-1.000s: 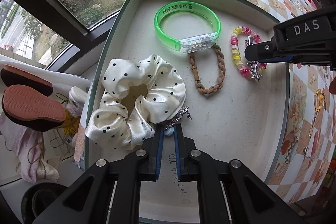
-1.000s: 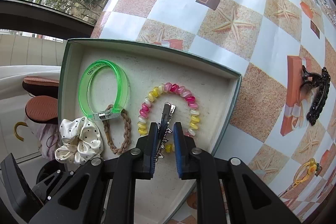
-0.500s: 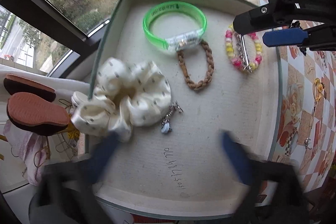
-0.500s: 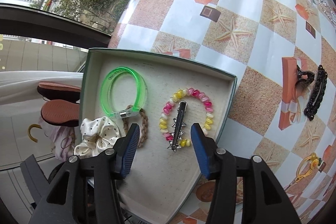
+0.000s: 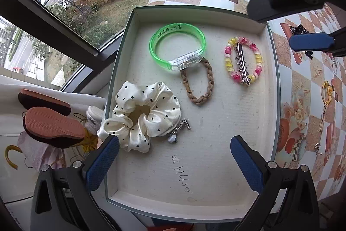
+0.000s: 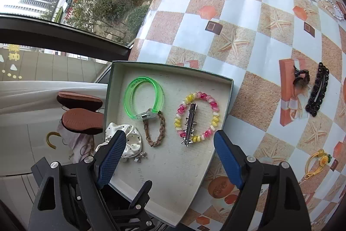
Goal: Organize jewelry
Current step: 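Move both tools back over the table toward the black claw clip and yellow hair tie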
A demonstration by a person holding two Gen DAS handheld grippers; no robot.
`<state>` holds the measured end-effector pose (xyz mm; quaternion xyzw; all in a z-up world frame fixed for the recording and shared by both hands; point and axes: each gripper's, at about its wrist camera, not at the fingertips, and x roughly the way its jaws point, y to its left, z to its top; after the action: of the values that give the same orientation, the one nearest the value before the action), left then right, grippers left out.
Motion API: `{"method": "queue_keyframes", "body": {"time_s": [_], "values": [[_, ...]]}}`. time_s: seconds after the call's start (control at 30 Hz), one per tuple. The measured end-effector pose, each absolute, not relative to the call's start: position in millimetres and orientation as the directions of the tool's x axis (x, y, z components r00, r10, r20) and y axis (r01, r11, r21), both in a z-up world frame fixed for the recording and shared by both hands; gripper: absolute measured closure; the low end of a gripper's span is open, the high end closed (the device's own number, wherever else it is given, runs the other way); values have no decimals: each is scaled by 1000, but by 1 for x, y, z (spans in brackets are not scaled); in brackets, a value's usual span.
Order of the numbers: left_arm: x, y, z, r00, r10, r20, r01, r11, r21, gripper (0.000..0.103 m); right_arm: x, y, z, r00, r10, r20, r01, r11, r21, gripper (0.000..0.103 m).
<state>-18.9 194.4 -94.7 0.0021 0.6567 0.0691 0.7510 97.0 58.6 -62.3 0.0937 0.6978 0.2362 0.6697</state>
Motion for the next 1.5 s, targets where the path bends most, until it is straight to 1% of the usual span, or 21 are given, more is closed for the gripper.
{"method": "queue_keyframes", "body": {"time_s": [0.23,0.4,0.53,0.67,0.77,0.93,1.23,1.5], "values": [[-15,196,-94,97,93,-991,-127,989,80,0,93,30,-43,-36,486,-873,-157,860,486,15],[-12,195,-93,92,90,-992,-115,990,79,0,89,1,-34,15,505,-863,-118,858,500,15],[-13,189,-89,86,60,-994,-95,994,52,0,82,-28,-33,59,503,-862,-71,864,499,14],[-10,178,-81,90,31,-995,-70,997,24,0,76,-62,-40,81,484,-871,-2,874,485,14],[-6,168,-74,105,21,-994,-44,999,17,0,70,-93,-50,67,466,-882,72,880,470,14],[8,147,-62,130,11,-991,-2,1000,11,0,59,-136,-64,45,415,-909,142,898,417,14],[46,96,-43,191,-22,-981,110,994,-1,0,47,-186,-77,33,341,-939,217,915,340,14],[95,46,-48,199,-55,-979,186,982,-18,0,46,-207,-89,18,287,-958,249,926,282,14]]}}
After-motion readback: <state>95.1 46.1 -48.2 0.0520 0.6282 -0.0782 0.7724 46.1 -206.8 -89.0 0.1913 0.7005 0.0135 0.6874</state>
